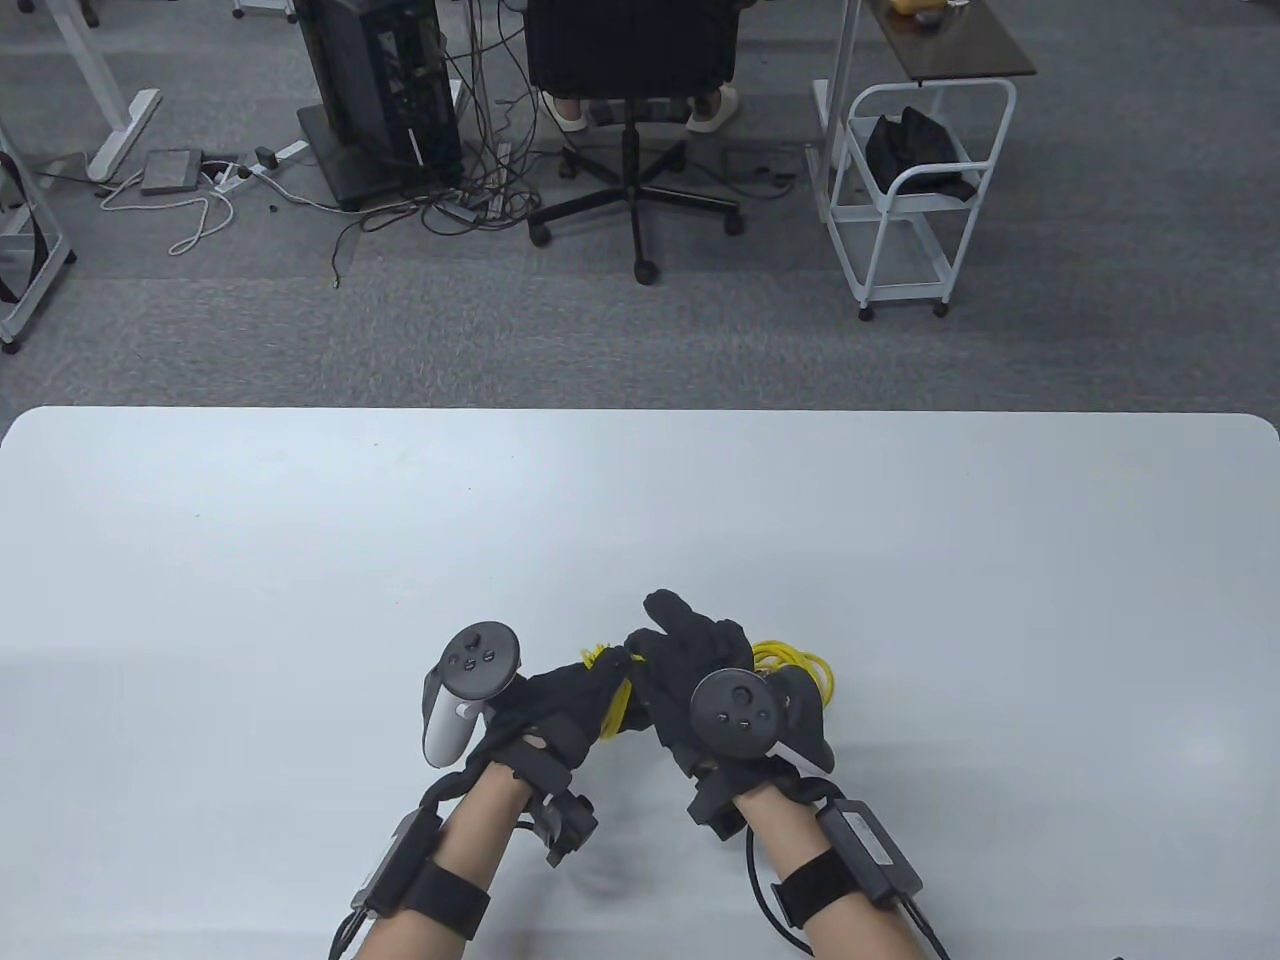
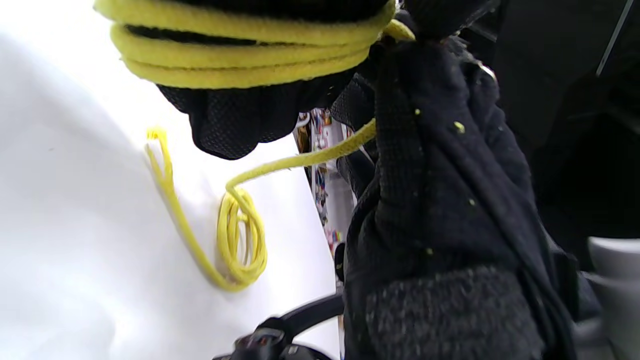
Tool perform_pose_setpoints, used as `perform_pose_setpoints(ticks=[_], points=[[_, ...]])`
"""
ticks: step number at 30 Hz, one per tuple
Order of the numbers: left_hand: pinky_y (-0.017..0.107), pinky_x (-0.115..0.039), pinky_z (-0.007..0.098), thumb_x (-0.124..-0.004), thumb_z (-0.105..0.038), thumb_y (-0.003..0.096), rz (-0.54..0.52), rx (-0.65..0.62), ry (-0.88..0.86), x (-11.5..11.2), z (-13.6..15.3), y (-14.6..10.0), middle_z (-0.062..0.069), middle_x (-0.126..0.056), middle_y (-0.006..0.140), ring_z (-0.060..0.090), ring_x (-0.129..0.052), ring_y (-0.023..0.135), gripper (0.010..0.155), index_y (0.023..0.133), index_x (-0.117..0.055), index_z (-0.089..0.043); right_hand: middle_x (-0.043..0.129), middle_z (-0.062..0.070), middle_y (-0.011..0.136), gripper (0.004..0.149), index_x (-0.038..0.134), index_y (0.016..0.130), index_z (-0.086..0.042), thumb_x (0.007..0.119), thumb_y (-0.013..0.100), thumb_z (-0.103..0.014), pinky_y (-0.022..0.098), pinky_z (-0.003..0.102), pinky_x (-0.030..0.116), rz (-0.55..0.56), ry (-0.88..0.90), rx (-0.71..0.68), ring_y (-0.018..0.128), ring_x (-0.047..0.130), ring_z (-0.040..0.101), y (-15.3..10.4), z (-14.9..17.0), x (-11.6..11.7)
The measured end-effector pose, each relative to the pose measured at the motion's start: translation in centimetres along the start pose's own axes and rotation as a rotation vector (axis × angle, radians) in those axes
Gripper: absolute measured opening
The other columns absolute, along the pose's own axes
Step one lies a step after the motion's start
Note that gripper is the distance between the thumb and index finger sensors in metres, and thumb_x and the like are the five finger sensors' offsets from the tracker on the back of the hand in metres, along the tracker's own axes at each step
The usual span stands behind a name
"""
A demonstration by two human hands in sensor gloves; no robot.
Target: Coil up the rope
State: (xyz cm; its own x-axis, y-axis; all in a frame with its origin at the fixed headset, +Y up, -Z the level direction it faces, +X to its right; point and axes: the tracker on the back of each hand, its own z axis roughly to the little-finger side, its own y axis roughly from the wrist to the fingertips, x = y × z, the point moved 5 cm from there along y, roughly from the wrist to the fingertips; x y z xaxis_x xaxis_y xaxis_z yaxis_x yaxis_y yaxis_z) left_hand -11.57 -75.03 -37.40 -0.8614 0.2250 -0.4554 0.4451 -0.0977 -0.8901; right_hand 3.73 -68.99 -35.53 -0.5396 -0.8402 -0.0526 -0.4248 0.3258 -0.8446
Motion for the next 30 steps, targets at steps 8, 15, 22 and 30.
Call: perform_pose_setpoints(ticks=[8, 15, 22, 30], points=[[0.066, -0.072, 0.042, -0.052, -0.05, 0.0628, -0.171, -0.011, 0.009, 1.8, -0.3, -0.7, 0.021, -0.082, 0.104, 0.036, -0.092, 0.086, 0.06, 0.106, -0.072, -0.013, 0.041, 0.024, 0.115, 0.043, 0.066, 0.096, -0.012, 0.064, 0.06, -0.035, 0.065, 0.078, 0.043, -0.06, 0.028, -0.016, 0.095, 0.062, 0.051, -0.1, -0.8, 1.5], [0.07, -0.071, 0.038, -0.059, -0.047, 0.062, -0.295, -0.07, -0.029, 3.4, -0.8, -1.4, 0.013, -0.081, 0.108, 0.03, -0.09, 0.092, 0.052, 0.105, -0.07, -0.021, 0.036, 0.025, 0.116, 0.042, 0.067, 0.096, -0.015, 0.064, 0.061, -0.036, 0.065, 0.078, 0.043, -0.151, -0.027, 0.007, 0.096, 0.059, 0.053, -0.1, -1.1, 3.0], [0.073, -0.071, 0.035, -0.059, -0.047, 0.0618, -0.271, -0.161, -0.197, 3.7, -1.0, -1.6, 0.009, -0.077, 0.111, 0.026, -0.089, 0.095, 0.05, 0.107, -0.066, -0.025, 0.035, 0.026, 0.116, 0.041, 0.068, 0.096, -0.017, 0.063, 0.061, -0.037, 0.065, 0.078, 0.042, -0.267, -0.037, 0.045, 0.096, 0.057, 0.054, -0.2, -0.5, 4.6], [0.069, -0.076, 0.033, -0.057, -0.05, 0.0611, -0.087, -0.23, -0.34, 1.7, -1.4, -0.7, 0.008, -0.087, 0.104, 0.024, -0.096, 0.088, 0.052, 0.104, -0.073, -0.025, 0.04, 0.025, 0.116, 0.041, 0.069, 0.096, -0.017, 0.064, 0.061, -0.038, 0.065, 0.079, 0.042, -0.291, -0.032, 0.072, 0.096, 0.06, 0.054, -0.1, 0.6, 4.8]])
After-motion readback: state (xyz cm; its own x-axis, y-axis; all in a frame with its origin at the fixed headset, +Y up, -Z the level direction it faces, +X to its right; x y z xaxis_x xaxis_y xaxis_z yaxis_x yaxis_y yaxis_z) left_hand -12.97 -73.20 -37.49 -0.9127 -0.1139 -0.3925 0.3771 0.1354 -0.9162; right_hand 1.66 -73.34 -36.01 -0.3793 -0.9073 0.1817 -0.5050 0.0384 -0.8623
